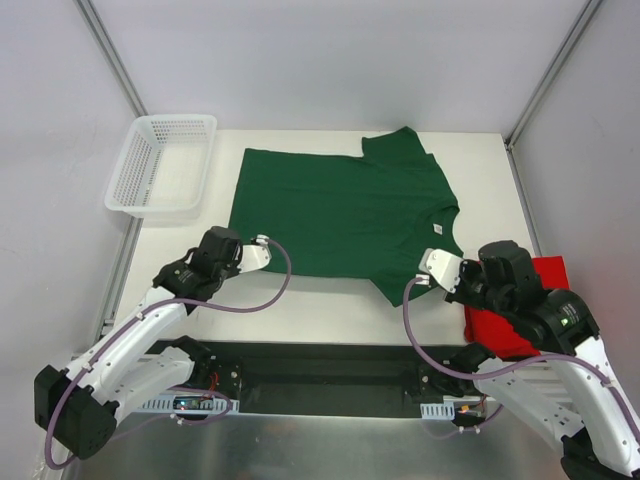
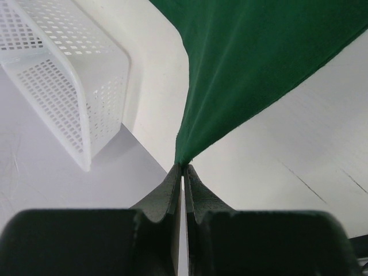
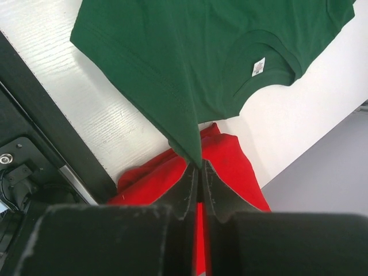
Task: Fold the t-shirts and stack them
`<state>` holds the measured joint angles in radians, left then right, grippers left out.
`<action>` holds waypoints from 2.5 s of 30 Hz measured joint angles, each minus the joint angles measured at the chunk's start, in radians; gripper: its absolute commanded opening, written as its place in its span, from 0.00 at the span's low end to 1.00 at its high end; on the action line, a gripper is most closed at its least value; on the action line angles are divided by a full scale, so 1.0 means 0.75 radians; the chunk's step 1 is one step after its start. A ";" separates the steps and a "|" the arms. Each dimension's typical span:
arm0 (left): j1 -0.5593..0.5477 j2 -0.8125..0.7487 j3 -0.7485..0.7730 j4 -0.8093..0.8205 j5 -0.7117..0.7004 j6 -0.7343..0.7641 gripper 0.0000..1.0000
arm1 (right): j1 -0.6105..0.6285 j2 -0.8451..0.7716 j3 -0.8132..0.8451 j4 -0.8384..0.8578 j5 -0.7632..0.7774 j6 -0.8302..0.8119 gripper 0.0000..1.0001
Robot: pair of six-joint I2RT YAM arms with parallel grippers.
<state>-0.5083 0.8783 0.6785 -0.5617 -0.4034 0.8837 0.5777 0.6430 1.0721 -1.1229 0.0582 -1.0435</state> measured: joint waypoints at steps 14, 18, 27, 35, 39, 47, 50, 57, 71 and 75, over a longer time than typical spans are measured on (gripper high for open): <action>0.035 -0.062 0.016 -0.002 0.002 -0.001 0.00 | -0.036 -0.001 0.009 -0.019 -0.047 -0.006 0.01; 0.035 -0.061 0.030 -0.002 0.007 -0.001 0.00 | -0.037 0.000 0.009 -0.012 -0.045 -0.005 0.01; 0.035 0.035 0.091 0.004 0.048 -0.002 0.00 | -0.038 0.061 0.009 0.098 0.009 -0.006 0.01; 0.035 0.076 0.091 0.010 0.048 0.019 0.00 | -0.038 0.107 0.009 0.219 0.063 -0.038 0.01; 0.035 0.093 0.091 0.031 0.048 0.037 0.00 | -0.038 0.150 0.009 0.269 0.093 -0.056 0.01; 0.052 0.164 0.106 0.085 0.049 0.071 0.00 | -0.039 0.226 0.010 0.348 0.166 -0.084 0.01; 0.079 0.188 0.135 0.106 0.054 0.078 0.00 | -0.040 0.259 0.024 0.363 0.192 -0.097 0.01; 0.143 0.219 0.178 0.162 0.087 0.131 0.00 | -0.040 0.345 0.101 0.405 0.243 -0.129 0.01; 0.174 0.300 0.186 0.214 0.121 0.185 0.00 | -0.060 0.440 0.127 0.450 0.286 -0.183 0.01; 0.183 0.316 0.200 0.222 0.121 0.200 0.00 | -0.077 0.467 0.129 0.465 0.286 -0.199 0.01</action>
<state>-0.3710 1.1156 0.8284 -0.3950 -0.3130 1.0340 0.5198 0.9936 1.1687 -0.7738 0.2729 -1.1931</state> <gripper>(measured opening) 0.008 0.025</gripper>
